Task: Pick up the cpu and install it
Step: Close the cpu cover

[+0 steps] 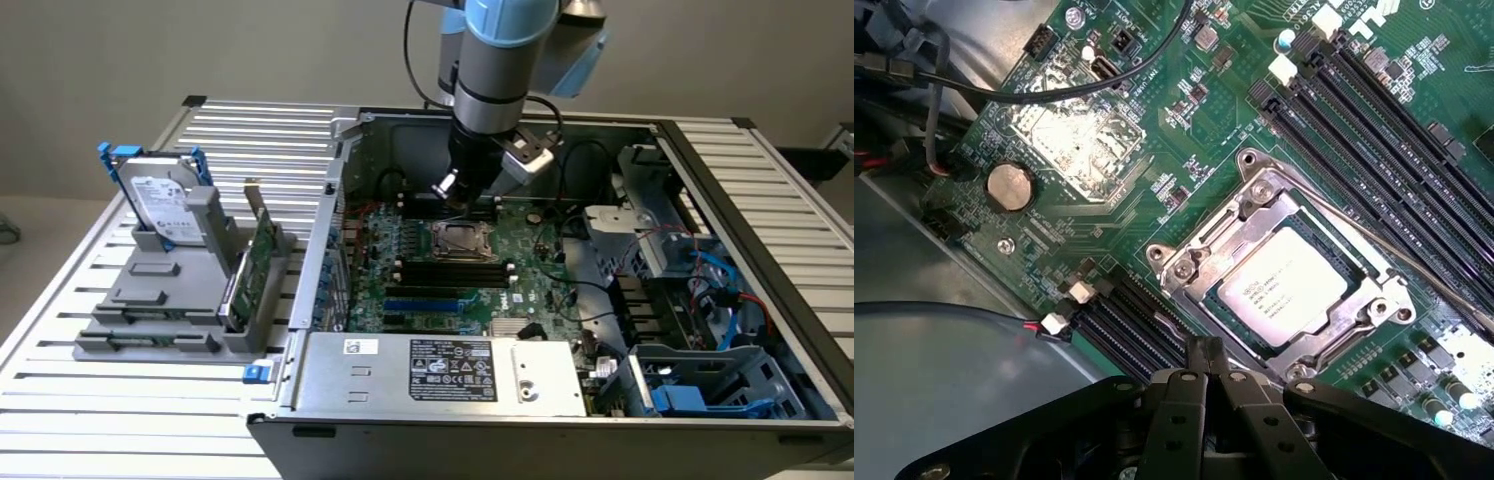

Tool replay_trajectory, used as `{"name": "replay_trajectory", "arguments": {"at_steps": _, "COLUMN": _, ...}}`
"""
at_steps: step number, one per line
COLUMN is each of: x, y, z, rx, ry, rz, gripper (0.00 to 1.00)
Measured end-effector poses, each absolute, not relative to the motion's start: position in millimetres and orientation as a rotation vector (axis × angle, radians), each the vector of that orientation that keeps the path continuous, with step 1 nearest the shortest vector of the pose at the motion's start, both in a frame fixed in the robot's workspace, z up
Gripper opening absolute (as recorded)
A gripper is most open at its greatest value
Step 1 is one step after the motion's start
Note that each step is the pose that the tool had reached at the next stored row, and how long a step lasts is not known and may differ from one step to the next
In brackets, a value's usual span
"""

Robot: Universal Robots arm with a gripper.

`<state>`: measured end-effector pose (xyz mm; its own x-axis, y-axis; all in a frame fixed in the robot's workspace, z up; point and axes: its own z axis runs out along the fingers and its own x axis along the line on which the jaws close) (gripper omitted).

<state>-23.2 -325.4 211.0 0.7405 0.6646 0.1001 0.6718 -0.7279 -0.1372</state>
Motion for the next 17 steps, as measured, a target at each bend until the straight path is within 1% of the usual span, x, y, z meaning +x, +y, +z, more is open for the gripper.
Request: {"name": "replay_trajectory", "arguments": {"at_steps": 17, "x": -24.5, "y": -322.8, "z": 211.0, "rx": -2.753, "ry": -1.125, "rz": -0.057, "gripper": 0.11}}
